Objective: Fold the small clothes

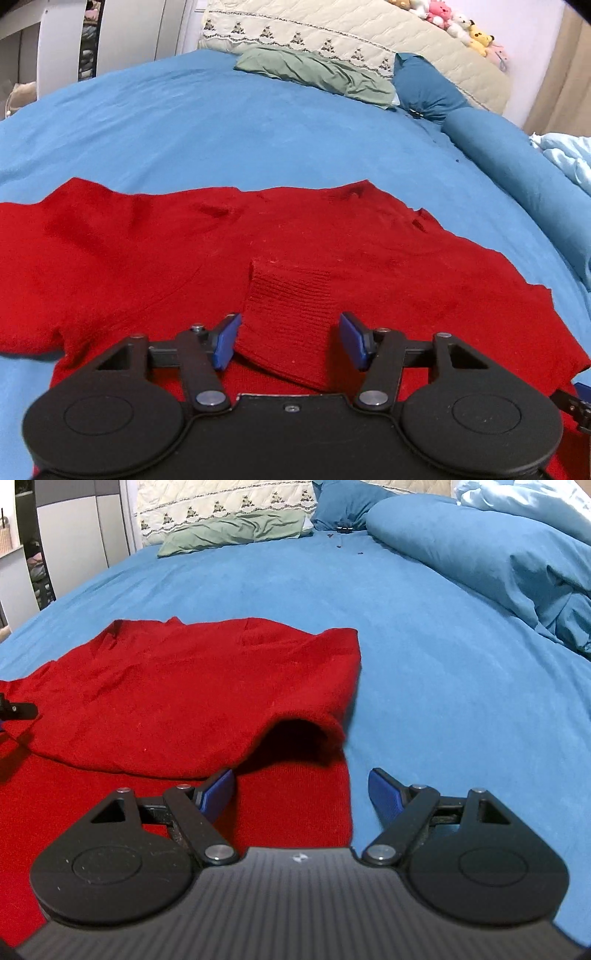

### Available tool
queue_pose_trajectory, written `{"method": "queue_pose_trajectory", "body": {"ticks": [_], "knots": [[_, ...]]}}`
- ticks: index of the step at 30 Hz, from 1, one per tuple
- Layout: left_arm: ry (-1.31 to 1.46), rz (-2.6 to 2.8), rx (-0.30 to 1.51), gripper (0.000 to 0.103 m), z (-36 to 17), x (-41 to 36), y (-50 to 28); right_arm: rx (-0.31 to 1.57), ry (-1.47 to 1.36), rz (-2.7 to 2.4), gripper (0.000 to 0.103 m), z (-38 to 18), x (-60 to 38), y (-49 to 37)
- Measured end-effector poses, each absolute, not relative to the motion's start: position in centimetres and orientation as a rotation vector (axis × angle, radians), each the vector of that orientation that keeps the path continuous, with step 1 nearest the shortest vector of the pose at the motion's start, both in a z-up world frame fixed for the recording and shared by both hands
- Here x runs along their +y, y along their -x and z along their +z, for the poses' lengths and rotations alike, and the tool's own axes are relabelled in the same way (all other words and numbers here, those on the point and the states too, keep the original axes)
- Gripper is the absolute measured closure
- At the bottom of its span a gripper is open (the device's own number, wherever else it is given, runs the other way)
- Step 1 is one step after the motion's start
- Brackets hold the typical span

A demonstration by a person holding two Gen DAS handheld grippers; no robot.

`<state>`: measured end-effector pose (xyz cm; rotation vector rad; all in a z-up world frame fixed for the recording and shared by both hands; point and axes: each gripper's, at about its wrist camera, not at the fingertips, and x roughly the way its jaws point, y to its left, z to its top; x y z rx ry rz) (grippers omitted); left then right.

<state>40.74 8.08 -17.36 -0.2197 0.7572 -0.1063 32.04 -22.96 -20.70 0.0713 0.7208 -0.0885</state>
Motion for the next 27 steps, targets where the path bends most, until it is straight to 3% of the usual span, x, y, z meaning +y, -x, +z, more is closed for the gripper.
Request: {"method": "queue_pose_trajectory", "body": {"ticks": [2,3,4,9,13,15,20,23,27], "knots": [[0.209,-0.094,0.746,0.061,-17.3,7.7,-40.6,0.721,-0.066,-0.091,0.007,-20.7,-22.9,-32.3],[0.204,-0.093,0.748,0.085,-17.3,7.6,-40.6,0.719,-0.061,-0.095,0.007,-20.7,-23.0,-32.4],[0.211,-0.104,0.757,0.090,-17.2,7.6,-40.7,0.717,-0.058,-0.100,0.007,-20.7,-23.0,-32.6],[0.201,-0.096,0.725,0.091,-15.5,7.5,-41.3,0.701,-0.011,-0.127,0.010,-20.8,-23.1,-34.3],[0.136,-0.066,0.631,0.091,-12.7,8.6,-41.5,0.691,0.055,-0.142,0.030,-20.1,-23.0,-35.5],[0.102,-0.036,0.591,0.091,-11.8,9.9,-41.3,0.705,0.083,-0.165,0.032,-19.9,-23.0,-35.9],[0.064,-0.011,0.641,0.091,-14.4,11.9,-41.2,0.732,0.139,-0.120,0.046,-20.3,-22.8,-35.6],[0.065,-0.010,0.686,0.091,-16.4,12.4,-40.5,0.736,0.163,-0.104,0.047,-20.5,-22.6,-35.3],[0.045,0.001,0.705,0.077,-16.5,13.1,-39.2,0.756,0.161,-0.086,0.047,-20.4,-23.1,-34.9]]}}
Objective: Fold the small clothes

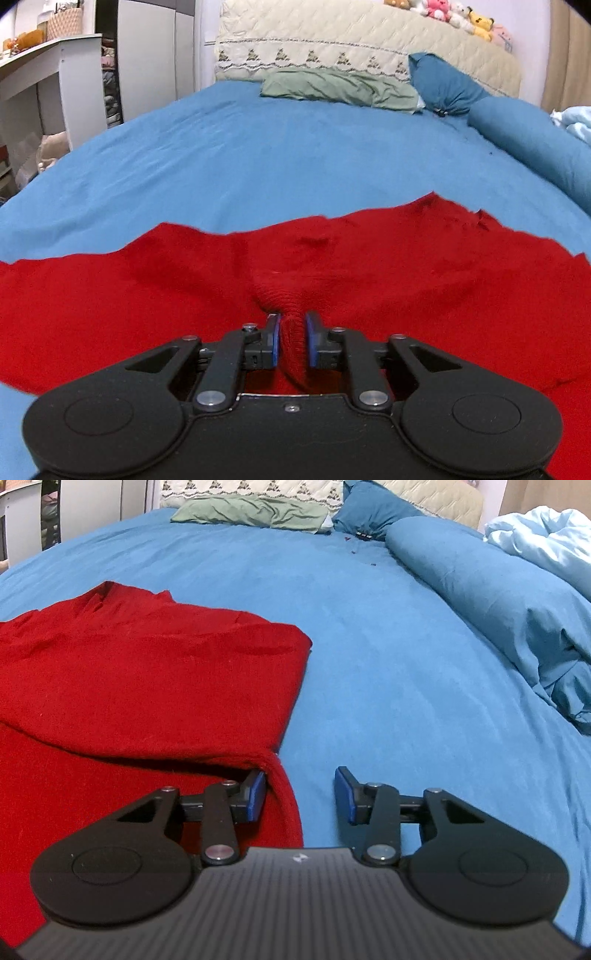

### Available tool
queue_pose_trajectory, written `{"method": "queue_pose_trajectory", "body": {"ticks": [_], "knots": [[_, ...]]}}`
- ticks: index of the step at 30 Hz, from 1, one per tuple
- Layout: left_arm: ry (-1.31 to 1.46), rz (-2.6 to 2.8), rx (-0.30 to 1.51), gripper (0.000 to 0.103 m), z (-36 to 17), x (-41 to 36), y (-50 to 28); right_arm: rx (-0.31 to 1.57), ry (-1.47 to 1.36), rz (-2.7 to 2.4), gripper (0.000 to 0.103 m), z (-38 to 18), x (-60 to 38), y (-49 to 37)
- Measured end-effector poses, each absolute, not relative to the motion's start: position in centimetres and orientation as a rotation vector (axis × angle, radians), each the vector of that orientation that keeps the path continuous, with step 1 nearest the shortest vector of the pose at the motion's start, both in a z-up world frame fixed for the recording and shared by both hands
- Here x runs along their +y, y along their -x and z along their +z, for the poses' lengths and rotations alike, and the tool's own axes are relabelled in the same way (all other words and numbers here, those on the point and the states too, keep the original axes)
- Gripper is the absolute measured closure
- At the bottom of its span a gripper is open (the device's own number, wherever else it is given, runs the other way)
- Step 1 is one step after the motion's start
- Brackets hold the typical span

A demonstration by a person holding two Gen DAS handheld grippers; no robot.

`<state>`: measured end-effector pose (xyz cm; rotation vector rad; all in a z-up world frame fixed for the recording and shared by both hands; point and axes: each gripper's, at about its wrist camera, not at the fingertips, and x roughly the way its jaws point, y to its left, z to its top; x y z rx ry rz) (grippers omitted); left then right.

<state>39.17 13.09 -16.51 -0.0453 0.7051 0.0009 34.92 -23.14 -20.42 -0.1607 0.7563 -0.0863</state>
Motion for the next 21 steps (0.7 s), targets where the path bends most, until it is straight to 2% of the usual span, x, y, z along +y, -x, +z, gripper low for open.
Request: {"method": "queue_pose_trajectory", "body": {"ticks": [3,5,6,7,12,16,21], "knots": [[0.038,0.054,0.689,0.059,-14.9,13.6,-36.9,0.775,0.161,-0.075,0.045,-19.5,-23.2,-34.4],[0.010,0.066,0.643,0.046,-13.6,13.4,-35.4,0.758,0.129,-0.019,0.032,-18.2,-22.9,-33.5],[0.007,0.030,0.625,0.033,-13.2,13.3,-35.0,0.733,0.111,0.014,0.028,-17.6,-22.6,-33.1],[0.004,-0.013,0.624,0.024,-13.0,12.8,-35.0,0.704,0.091,0.050,0.023,-17.0,-22.0,-32.9],[-0.021,-0.144,0.647,0.022,-15.1,10.3,-36.7,0.671,0.047,0.147,0.022,-17.1,-18.3,-35.3],[0.011,-0.168,0.743,0.022,-18.1,11.7,-37.2,0.744,-0.013,0.124,0.023,-20.0,-18.9,-37.3],[0.070,-0.174,0.772,0.022,-17.7,13.5,-35.6,0.739,-0.070,0.131,0.023,-20.8,-21.2,-36.7]]}}
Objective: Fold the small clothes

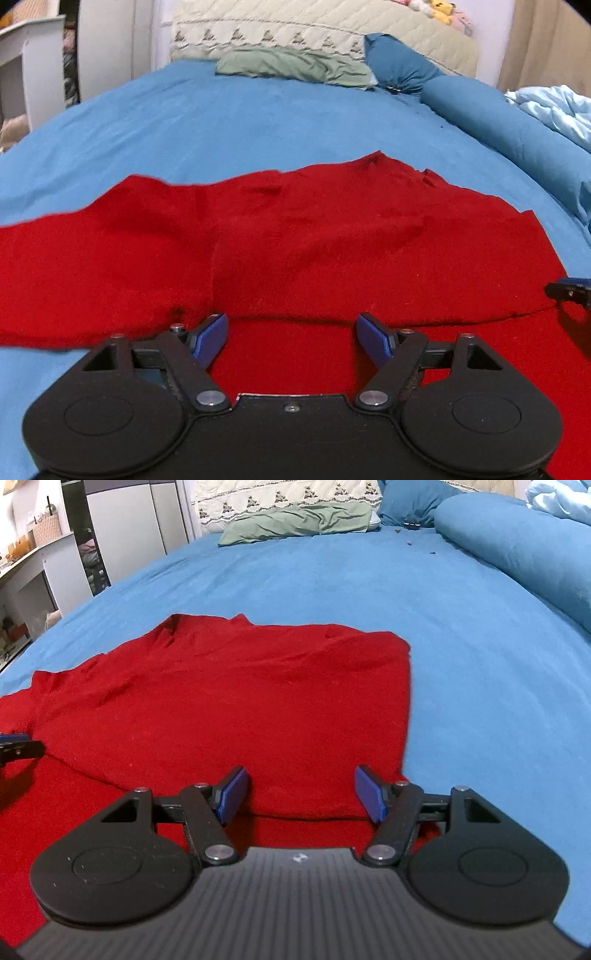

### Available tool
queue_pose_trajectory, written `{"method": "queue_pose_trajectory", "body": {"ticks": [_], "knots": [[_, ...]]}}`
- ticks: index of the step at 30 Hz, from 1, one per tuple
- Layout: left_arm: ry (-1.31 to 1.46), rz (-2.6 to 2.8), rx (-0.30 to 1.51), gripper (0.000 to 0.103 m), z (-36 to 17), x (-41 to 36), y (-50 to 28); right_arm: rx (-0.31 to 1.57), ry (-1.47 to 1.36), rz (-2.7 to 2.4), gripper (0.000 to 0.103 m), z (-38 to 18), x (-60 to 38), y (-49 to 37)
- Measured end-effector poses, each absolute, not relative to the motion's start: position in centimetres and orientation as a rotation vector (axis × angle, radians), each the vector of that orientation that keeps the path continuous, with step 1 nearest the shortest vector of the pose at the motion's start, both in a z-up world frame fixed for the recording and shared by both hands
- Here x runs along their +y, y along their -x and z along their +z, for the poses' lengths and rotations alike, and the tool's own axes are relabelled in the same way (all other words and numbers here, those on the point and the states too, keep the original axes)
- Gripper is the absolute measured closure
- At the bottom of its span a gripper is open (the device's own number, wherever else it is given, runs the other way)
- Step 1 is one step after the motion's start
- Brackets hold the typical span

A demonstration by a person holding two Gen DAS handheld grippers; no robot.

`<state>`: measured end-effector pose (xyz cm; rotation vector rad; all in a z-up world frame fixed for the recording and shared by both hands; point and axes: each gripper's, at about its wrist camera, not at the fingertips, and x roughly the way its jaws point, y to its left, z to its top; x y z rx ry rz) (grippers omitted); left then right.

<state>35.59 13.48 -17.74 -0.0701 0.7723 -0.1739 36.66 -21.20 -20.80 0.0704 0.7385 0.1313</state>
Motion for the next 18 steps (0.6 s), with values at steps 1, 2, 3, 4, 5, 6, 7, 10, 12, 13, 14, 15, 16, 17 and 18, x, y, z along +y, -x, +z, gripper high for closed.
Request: {"method": "queue_pose_trajectory", "body": {"ticks": [1,2,3,4,5,6,7,10,12,13,14,15,16,17,18], "knots": [[0.076,-0.159,0.769,0.022,-17.4,13.5,-35.3,0.743,-0.070,0.128,0.023,-20.6,-21.2,-36.6],[0.082,-0.147,0.755,0.022,-16.9,13.4,-35.0,0.744,-0.081,0.123,0.022,-20.2,-21.2,-36.5],[0.082,-0.151,0.737,0.022,-16.6,12.8,-34.7,0.732,-0.100,0.127,0.022,-19.7,-21.2,-36.5],[0.081,-0.167,0.714,0.020,-16.2,12.5,-34.6,0.709,-0.128,0.137,0.021,-19.2,-21.4,-36.5],[0.078,-0.178,0.693,0.018,-15.8,12.1,-34.6,0.680,-0.153,0.143,0.019,-18.6,-21.5,-36.9],[0.073,-0.186,0.676,0.012,-15.6,11.8,-34.6,0.659,-0.164,0.141,0.018,-18.1,-21.6,-37.4],[0.067,-0.195,0.667,0.009,-15.6,11.4,-34.9,0.643,-0.176,0.131,0.018,-17.8,-21.7,-38.3],[0.080,-0.185,0.720,0.009,-17.2,10.9,-36.5,0.635,-0.245,0.133,0.018,-17.9,-21.9,-41.8],[0.080,-0.175,0.739,0.009,-18.3,11.0,-36.8,0.653,-0.264,0.113,0.018,-18.7,-22.2,-44.3],[0.053,-0.179,0.726,0.009,-18.4,10.8,-36.4,0.667,-0.259,0.092,0.018,-19.2,-22.4,-45.4],[0.033,-0.176,0.733,0.008,-18.4,10.5,-36.5,0.684,-0.248,0.064,0.018,-19.7,-22.6,-46.4],[0.025,-0.173,0.736,0.008,-18.4,10.3,-36.6,0.696,-0.236,0.031,0.019,-20.2,-23.0,-47.3],[0.033,-0.171,0.738,0.008,-18.5,10.4,-36.7,0.692,-0.231,0.005,0.019,-20.4,-23.7,-47.8],[0.046,-0.172,0.737,0.008,-18.5,10.5,-36.8,0.681,-0.238,-0.008,0.020,-20.6,-24.3,-48.2],[0.050,-0.173,0.737,0.007,-18.7,10.6,-36.8,0.675,-0.251,-0.015,0.021,-20.6,-24.7,-48.4]]}}
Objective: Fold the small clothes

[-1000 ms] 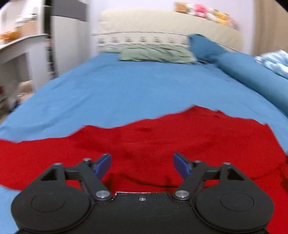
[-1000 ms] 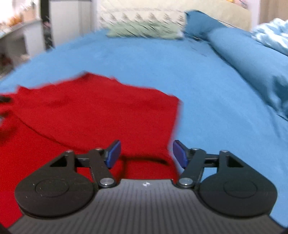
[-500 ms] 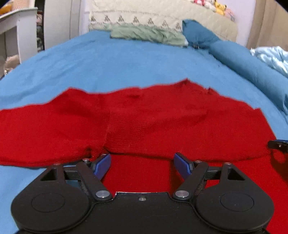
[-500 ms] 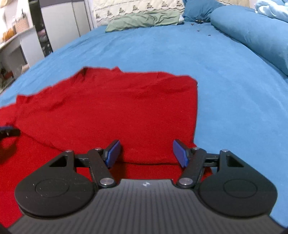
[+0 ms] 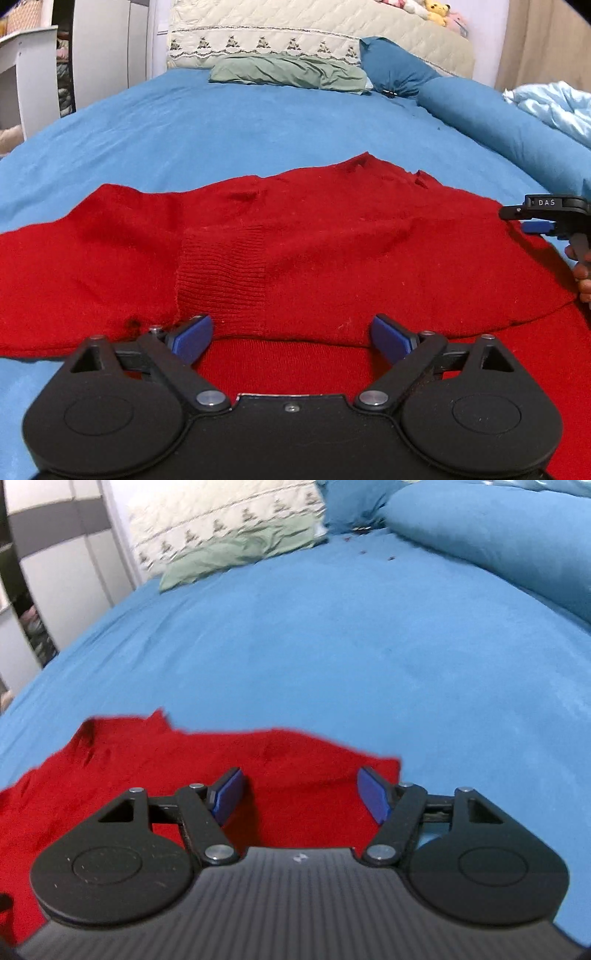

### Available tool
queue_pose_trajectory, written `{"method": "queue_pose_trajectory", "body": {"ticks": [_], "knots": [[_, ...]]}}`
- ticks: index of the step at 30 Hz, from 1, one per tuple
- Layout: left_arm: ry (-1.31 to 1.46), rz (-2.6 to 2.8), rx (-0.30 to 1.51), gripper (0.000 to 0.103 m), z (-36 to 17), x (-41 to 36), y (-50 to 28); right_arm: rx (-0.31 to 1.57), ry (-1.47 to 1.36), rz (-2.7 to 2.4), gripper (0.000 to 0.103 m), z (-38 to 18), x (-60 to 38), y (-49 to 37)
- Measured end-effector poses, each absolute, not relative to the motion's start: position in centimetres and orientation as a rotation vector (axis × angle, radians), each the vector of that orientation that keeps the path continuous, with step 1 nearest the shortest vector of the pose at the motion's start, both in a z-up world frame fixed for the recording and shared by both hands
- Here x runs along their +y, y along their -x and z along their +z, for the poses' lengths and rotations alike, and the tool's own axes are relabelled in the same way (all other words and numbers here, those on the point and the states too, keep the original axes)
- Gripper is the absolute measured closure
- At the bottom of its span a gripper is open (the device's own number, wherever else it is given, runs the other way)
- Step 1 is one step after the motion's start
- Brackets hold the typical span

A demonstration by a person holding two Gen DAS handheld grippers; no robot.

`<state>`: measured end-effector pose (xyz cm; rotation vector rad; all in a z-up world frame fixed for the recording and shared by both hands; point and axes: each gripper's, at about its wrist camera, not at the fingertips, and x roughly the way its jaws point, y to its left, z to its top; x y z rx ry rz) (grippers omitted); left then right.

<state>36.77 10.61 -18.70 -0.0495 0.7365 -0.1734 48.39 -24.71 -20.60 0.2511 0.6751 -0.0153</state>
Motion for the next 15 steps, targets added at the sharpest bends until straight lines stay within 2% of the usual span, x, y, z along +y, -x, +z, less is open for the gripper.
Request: {"method": "queue_pose_trajectory", "body": {"ticks": [3,7,11,15], "knots": [[0.043,-0.174,0.735,0.007,-18.8,10.7,-36.6,0.669,-0.274,-0.025,0.020,-19.6,-25.1,-47.7],[0.046,-0.175,0.733,0.007,-18.8,10.8,-36.5,0.636,-0.276,0.078,0.018,-18.0,-23.0,-41.7],[0.050,-0.170,0.735,0.007,-18.7,10.8,-36.4,0.685,-0.240,0.094,0.021,-19.8,-22.1,-36.6],[0.039,-0.166,0.734,0.007,-18.6,10.8,-36.4,0.648,-0.208,0.081,0.021,-20.7,-22.4,-35.2]]}}
